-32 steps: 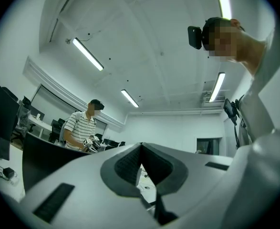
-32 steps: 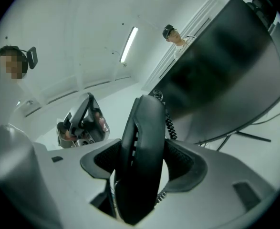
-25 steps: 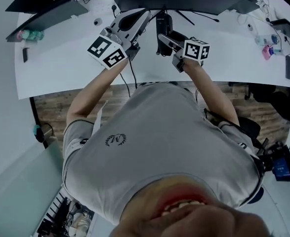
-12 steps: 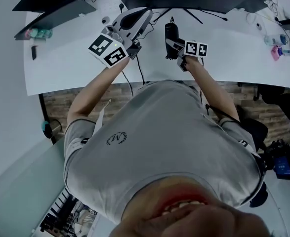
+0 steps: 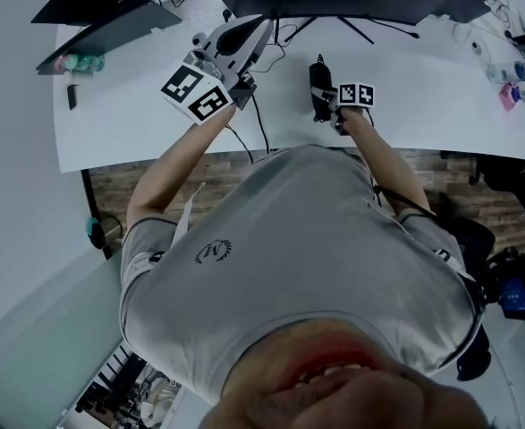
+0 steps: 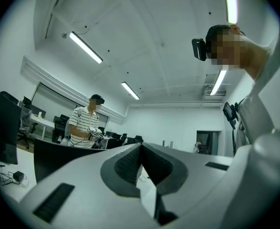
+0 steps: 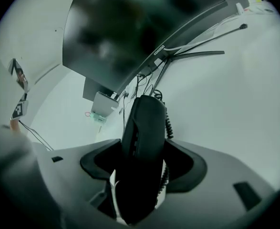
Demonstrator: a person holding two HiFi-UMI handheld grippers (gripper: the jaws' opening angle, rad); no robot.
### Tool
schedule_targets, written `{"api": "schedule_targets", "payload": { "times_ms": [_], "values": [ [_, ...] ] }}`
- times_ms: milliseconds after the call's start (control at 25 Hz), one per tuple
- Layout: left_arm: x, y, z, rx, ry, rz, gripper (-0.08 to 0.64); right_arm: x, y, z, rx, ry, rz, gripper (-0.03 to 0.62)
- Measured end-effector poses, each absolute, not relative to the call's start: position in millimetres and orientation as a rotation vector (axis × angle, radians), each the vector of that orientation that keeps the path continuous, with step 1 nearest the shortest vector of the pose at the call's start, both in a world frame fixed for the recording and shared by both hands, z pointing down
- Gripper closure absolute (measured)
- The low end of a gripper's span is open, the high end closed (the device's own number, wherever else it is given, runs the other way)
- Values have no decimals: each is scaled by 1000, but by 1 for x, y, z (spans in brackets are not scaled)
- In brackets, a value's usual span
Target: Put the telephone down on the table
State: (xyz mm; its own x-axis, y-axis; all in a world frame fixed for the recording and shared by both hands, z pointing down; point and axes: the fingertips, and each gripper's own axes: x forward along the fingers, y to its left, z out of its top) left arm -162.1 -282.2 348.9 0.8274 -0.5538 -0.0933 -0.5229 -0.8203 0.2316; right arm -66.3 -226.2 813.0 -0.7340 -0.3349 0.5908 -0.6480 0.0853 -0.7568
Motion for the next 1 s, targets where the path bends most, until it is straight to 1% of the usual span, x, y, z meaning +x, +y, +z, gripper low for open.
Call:
{"api": "schedule_targets", "payload": {
  "times_ms": [240,560,1000],
  "values": [
    [-161,-282,342,2831,-858,-197,551,-54,-230,837,972,-2090,1642,299],
    [-161,-276,336,2840,-872,-174,551,-35,-206,875,987,-1964,1686,301],
    [-160,-274,341,2828,-871,-170,551,-36,-206,878,898,-1980,1648,301]
  ]
}}
